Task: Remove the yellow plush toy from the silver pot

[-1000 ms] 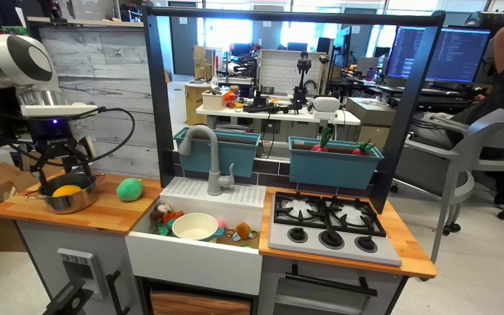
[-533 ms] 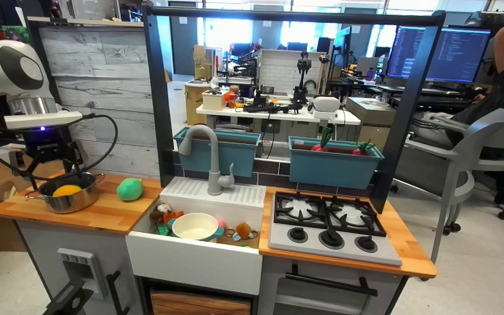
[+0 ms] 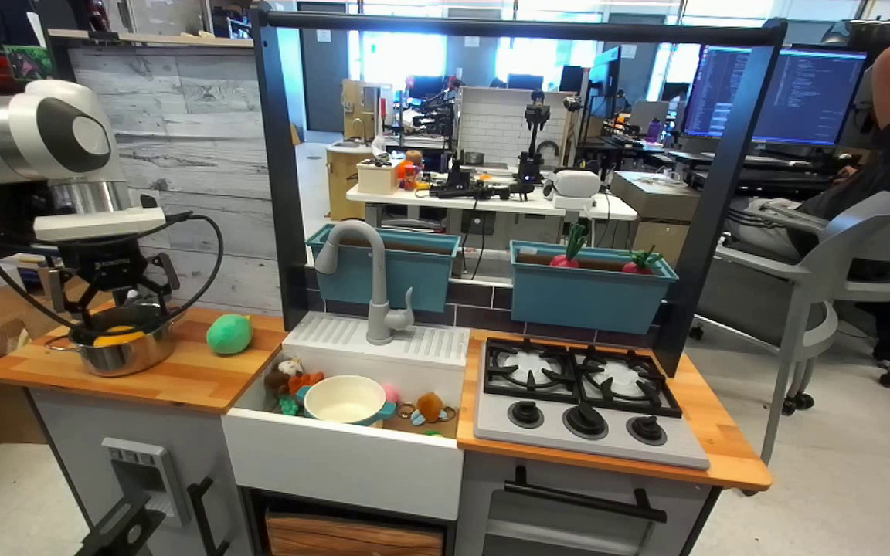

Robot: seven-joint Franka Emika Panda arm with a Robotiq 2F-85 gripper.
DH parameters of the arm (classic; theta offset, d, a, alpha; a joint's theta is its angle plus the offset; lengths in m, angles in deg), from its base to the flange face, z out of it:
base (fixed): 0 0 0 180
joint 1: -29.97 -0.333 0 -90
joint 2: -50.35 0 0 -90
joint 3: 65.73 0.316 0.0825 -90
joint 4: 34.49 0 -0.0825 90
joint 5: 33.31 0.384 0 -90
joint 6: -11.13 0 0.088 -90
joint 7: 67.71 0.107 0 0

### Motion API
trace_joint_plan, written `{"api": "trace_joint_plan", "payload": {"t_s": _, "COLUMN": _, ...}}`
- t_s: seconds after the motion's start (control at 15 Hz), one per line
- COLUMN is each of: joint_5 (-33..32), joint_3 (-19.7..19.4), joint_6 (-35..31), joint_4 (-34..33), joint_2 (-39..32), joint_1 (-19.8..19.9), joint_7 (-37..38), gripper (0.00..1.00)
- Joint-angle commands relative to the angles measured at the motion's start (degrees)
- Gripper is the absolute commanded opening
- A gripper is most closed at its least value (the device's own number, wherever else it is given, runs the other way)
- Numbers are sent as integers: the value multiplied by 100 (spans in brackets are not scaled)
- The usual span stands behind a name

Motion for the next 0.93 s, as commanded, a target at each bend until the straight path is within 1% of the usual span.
{"api": "trace_joint_plan", "payload": {"t_s": 0.0, "joint_5": 64, "joint_3": -4, "joint_6": -212, "joint_4": -311, "joint_2": -224, "joint_1": 98, "joint_7": 155, "gripper": 100}}
{"api": "trace_joint_plan", "payload": {"t_s": 0.33, "joint_5": 64, "joint_3": 12, "joint_6": -101, "joint_4": -285, "joint_2": -231, "joint_1": 181, "joint_7": 217, "gripper": 100}}
{"api": "trace_joint_plan", "payload": {"t_s": 0.4, "joint_5": 45, "joint_3": 2, "joint_6": -95, "joint_4": -275, "joint_2": -230, "joint_1": 183, "joint_7": 209, "gripper": 75}}
{"api": "trace_joint_plan", "payload": {"t_s": 0.47, "joint_5": 45, "joint_3": 5, "joint_6": -119, "joint_4": -268, "joint_2": -236, "joint_1": 197, "joint_7": 206, "gripper": 72}}
{"api": "trace_joint_plan", "payload": {"t_s": 0.53, "joint_5": 48, "joint_3": 11, "joint_6": -97, "joint_4": -267, "joint_2": -240, "joint_1": 213, "joint_7": 184, "gripper": 66}}
{"api": "trace_joint_plan", "payload": {"t_s": 0.67, "joint_5": 61, "joint_3": 18, "joint_6": -40, "joint_4": -284, "joint_2": -255, "joint_1": 243, "joint_7": 168, "gripper": 49}}
{"api": "trace_joint_plan", "payload": {"t_s": 0.87, "joint_5": 67, "joint_3": 27, "joint_6": -4, "joint_4": -276, "joint_2": -240, "joint_1": 274, "joint_7": 163, "gripper": 28}}
